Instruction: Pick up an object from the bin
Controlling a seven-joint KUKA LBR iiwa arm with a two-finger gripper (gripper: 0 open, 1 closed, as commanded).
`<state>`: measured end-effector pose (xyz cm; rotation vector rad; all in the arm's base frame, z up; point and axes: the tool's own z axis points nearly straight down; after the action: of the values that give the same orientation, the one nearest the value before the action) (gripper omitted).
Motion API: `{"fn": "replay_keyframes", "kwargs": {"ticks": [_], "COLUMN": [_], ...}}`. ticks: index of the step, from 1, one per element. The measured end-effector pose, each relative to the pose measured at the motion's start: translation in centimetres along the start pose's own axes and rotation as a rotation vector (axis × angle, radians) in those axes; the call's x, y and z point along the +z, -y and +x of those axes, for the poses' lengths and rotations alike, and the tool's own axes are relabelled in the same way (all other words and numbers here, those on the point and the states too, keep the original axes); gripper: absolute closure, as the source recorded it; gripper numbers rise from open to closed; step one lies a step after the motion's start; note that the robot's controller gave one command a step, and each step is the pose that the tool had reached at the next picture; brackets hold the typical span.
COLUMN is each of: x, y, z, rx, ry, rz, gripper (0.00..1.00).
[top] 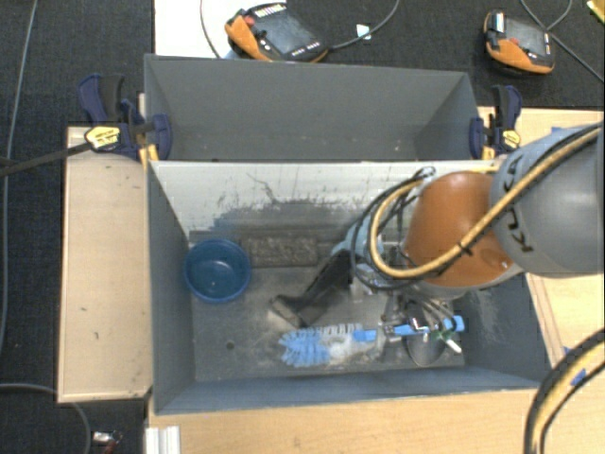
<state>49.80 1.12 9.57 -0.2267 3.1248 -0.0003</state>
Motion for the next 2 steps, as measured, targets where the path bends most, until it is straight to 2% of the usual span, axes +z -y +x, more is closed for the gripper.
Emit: {"fn": "replay_keyframes", "kwargs": {"ticks": [1, 2], "x": [-0.5, 2.5], "y": [-5.2, -3.6], "z": [1.3, 1.3], "rx": [-0.056, 0.016], "ry": [0.02, 0.01], "rz": [-0.001, 0.002], "gripper": [0.0, 0.0]}}
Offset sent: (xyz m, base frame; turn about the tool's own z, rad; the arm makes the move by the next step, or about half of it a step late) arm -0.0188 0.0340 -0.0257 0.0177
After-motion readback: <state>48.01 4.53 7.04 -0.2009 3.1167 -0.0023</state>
